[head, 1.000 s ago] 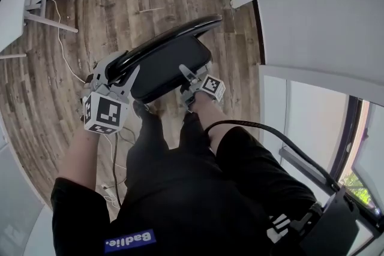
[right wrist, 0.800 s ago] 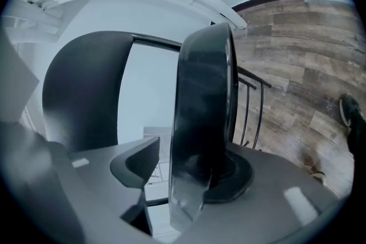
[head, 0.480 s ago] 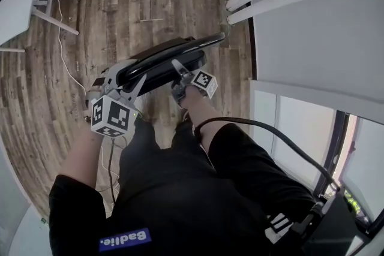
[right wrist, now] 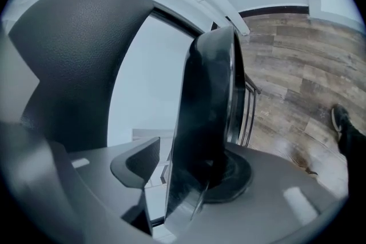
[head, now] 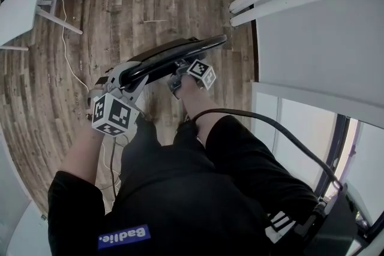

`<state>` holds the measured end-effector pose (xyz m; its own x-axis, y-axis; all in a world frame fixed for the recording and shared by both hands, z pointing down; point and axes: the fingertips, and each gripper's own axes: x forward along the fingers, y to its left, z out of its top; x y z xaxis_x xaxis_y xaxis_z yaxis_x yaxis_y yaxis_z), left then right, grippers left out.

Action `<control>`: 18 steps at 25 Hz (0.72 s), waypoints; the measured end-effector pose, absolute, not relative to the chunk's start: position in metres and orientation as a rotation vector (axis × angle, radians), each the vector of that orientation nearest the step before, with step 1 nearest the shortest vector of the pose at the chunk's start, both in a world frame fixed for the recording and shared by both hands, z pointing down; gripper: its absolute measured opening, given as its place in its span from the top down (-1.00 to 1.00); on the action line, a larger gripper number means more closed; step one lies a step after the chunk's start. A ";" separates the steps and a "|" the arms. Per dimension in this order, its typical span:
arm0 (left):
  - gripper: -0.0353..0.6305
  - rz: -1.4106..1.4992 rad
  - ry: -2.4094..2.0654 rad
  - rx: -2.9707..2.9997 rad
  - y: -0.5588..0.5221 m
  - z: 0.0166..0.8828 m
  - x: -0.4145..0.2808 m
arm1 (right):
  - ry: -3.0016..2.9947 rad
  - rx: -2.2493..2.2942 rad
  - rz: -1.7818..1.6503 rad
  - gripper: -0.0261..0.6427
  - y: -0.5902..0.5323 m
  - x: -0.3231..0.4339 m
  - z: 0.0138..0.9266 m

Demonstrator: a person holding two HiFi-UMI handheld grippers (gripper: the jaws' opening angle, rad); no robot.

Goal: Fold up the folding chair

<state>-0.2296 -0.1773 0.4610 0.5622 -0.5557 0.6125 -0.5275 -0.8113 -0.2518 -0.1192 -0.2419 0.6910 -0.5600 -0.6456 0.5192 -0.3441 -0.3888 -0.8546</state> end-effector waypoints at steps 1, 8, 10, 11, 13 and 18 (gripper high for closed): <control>0.55 -1.101 0.945 -2.747 -0.177 0.461 -0.229 | 1.593 -1.354 -2.054 0.28 -0.244 -0.120 0.690; 0.60 -1.139 0.917 -2.784 -0.168 0.464 -0.221 | 1.575 -1.425 -2.074 0.28 -0.251 -0.117 0.697; 0.62 -1.149 0.902 -2.796 -0.164 0.465 -0.219 | 1.569 -1.430 -2.063 0.29 -0.252 -0.117 0.697; 0.63 -1.155 0.890 -2.804 -0.162 0.466 -0.218 | 1.562 -1.431 -2.062 0.30 -0.253 -0.118 0.696; 0.66 -1.168 0.866 -2.826 -0.156 0.468 -0.215 | 1.539 -1.441 -2.066 0.29 -0.255 -0.120 0.695; 0.70 -1.191 0.883 -2.873 -0.150 0.470 -0.205 | 1.515 -1.469 -2.063 0.29 -0.263 -0.113 0.698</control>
